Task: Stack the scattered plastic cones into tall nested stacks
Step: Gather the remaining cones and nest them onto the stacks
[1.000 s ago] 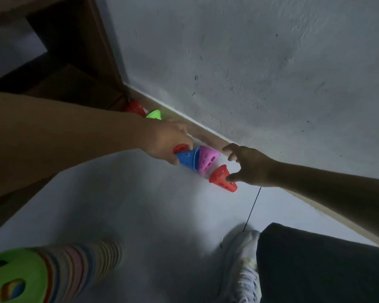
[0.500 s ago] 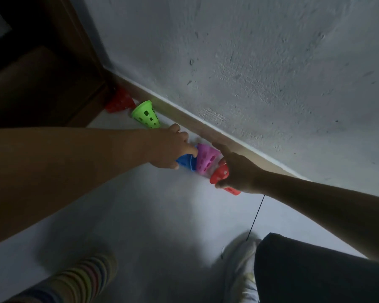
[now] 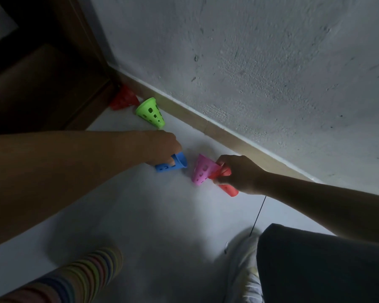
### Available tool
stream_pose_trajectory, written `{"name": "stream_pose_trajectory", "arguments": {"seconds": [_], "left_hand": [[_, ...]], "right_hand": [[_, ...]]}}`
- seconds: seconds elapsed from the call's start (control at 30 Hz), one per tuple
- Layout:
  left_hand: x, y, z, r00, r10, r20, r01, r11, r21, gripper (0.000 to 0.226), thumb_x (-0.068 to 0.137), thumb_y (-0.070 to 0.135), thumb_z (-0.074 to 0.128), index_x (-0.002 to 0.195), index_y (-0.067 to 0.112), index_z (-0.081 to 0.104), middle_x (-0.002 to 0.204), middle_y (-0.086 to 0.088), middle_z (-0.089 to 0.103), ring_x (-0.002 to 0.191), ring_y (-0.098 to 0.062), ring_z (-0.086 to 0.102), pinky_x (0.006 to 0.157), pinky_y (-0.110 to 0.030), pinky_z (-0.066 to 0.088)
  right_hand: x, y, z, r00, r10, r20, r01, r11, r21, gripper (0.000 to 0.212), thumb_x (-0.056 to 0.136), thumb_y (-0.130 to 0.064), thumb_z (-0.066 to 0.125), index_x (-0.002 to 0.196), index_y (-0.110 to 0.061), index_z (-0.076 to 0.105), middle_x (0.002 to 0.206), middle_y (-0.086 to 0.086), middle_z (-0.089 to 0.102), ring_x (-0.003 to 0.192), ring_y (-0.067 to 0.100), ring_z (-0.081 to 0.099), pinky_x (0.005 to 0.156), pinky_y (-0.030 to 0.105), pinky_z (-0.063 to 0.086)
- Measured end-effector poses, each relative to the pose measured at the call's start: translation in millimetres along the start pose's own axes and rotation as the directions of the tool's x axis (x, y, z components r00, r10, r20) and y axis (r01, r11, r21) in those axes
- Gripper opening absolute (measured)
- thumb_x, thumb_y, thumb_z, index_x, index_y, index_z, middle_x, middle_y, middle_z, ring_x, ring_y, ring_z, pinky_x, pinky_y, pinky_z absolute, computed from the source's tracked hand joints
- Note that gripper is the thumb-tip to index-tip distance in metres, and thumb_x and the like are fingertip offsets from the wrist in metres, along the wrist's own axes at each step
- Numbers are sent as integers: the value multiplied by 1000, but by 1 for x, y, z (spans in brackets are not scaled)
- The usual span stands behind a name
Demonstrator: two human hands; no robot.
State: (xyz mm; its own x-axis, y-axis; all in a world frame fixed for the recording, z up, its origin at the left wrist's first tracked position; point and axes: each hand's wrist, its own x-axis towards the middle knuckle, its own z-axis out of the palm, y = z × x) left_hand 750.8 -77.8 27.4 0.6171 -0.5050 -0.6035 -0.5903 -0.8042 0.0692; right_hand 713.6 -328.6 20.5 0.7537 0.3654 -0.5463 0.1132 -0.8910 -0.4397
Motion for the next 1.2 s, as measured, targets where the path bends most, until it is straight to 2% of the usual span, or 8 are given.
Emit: {"name": "stream_pose_trajectory", "arguments": {"seconds": [0.13,0.2,0.27,0.33,0.5,0.67,0.97,1.2], "left_hand": [[-24,-5,-9,999,-16,-41,11,993,-120,27,98,43,53,91,17,48,82,4,45,79,-18,47,70,-31,34],[-43,-8,-18,997,-36,-69,25,988,-151,31,98,48,50,87,19,46,80,4,48,76,-17,50,68,-33,39],[-65,-12,-27,985,-50,-166,20,984,-178,32,96,51,51,84,21,47,80,2,55,69,-14,53,62,-31,44],[-89,-16,-39,963,-53,-266,2,982,-188,33,96,49,53,82,19,50,73,2,54,63,-9,49,54,-22,34],[-155,-14,-72,897,-99,-430,9,979,-206,44,93,53,55,74,12,54,58,0,52,51,-14,48,53,-19,34],[-222,-5,-104,866,-229,-445,127,961,-247,37,94,51,54,73,22,45,64,3,49,59,-12,47,58,-28,33],[-339,18,-129,800,-306,-516,132,929,-346,41,96,55,48,75,20,51,62,3,49,55,-9,47,54,-19,33],[-398,21,-126,871,-394,-293,222,848,-481,51,94,62,45,72,19,63,68,0,60,61,-16,53,66,-33,43]], "right_hand": [[-12,-15,-14,1000,-5,-8,5,1000,-6,40,84,-34,77,119,-24,61,118,-1,68,104,19,63,93,32,48],[-21,-27,-26,999,-21,-24,21,1000,-19,43,85,-33,76,123,-22,60,120,1,66,105,20,62,91,30,47],[-29,-40,-39,999,-40,-38,39,999,-27,43,85,-32,76,124,-20,60,121,1,66,106,21,63,89,29,48],[-38,-54,-52,997,-62,-43,60,997,-39,41,86,-31,76,122,-20,61,119,1,66,105,21,65,89,28,50],[-65,-95,-86,987,-146,-67,137,982,-132,35,86,-33,75,117,-22,63,111,-4,67,98,16,64,81,24,47],[-98,-142,-126,963,-245,-113,214,948,-236,29,86,-34,75,110,-22,63,105,-3,67,93,15,62,76,24,45],[-165,-216,-166,921,-375,-108,298,854,-426,26,85,-32,77,106,-24,64,98,-5,66,91,14,61,76,26,47],[-196,-265,-178,905,-421,-64,340,803,-489,24,86,-31,75,105,-26,63,100,-4,67,91,14,62,84,35,52]]}}
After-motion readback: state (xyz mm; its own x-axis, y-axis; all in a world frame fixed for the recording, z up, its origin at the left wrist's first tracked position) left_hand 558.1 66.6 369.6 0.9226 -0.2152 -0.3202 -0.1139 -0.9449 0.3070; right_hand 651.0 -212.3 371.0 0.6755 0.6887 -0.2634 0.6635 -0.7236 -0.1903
